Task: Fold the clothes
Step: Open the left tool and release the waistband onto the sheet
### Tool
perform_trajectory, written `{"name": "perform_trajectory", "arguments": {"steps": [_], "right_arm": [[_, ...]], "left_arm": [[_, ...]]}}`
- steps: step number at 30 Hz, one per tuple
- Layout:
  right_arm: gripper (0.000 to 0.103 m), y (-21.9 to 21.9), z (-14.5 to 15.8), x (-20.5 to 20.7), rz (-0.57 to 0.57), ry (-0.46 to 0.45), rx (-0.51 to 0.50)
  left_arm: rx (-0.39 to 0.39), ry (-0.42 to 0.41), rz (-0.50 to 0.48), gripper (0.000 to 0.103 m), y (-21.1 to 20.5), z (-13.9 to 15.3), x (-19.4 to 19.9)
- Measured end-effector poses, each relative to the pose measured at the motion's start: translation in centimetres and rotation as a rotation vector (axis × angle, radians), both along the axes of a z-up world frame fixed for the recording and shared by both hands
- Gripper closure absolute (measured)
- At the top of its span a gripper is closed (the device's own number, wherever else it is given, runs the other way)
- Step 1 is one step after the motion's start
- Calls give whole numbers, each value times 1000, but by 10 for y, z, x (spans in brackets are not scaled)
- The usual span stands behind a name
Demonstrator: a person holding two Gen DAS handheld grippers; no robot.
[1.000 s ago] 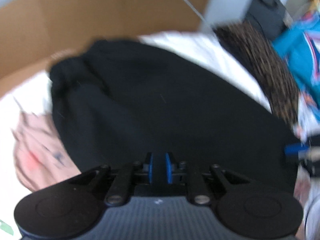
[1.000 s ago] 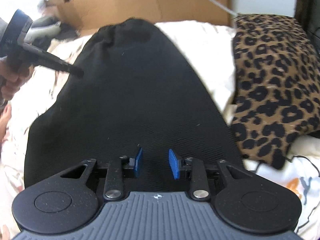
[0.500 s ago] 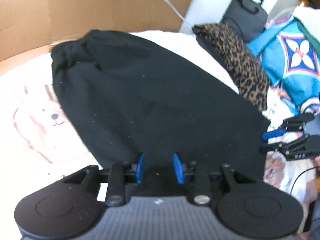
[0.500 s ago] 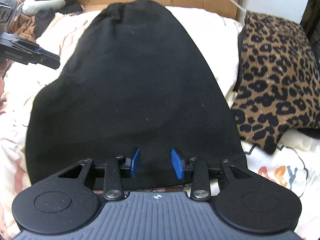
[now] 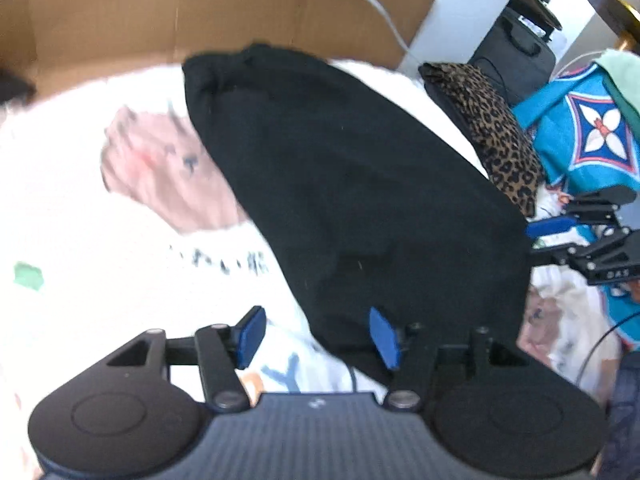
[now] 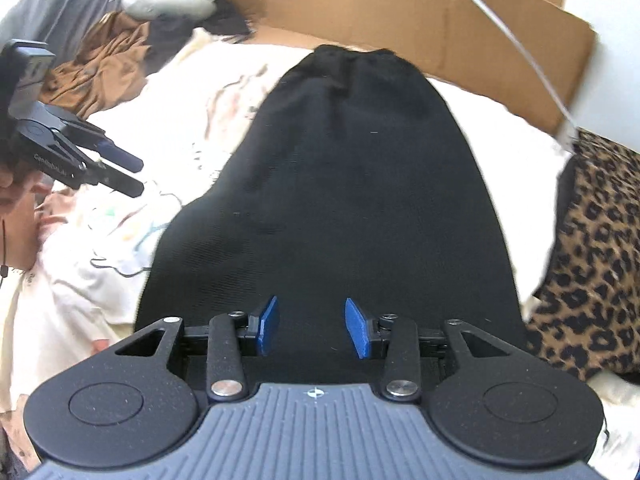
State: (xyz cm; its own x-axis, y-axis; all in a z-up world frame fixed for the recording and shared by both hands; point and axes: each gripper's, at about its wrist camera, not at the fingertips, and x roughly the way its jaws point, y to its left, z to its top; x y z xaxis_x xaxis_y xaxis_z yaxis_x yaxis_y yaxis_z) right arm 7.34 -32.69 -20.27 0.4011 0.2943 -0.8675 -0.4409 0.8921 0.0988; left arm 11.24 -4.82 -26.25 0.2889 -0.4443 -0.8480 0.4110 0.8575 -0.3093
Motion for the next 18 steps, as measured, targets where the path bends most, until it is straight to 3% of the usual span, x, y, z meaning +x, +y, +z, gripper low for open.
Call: {"name": "perform_trajectory", "arguments": {"steps": [7, 12, 18], "right_arm": [[56, 49, -3, 0, 58, 28, 33], [53, 85, -8, -2, 109, 35, 57], [45, 118, -19, -3, 157, 43, 50]], "left_arm": [[-51, 3, -41, 31, 10, -10, -4], [-17, -21, -51, 27, 18, -19, -17], [14, -104, -59, 24, 15, -20, -24]]}}
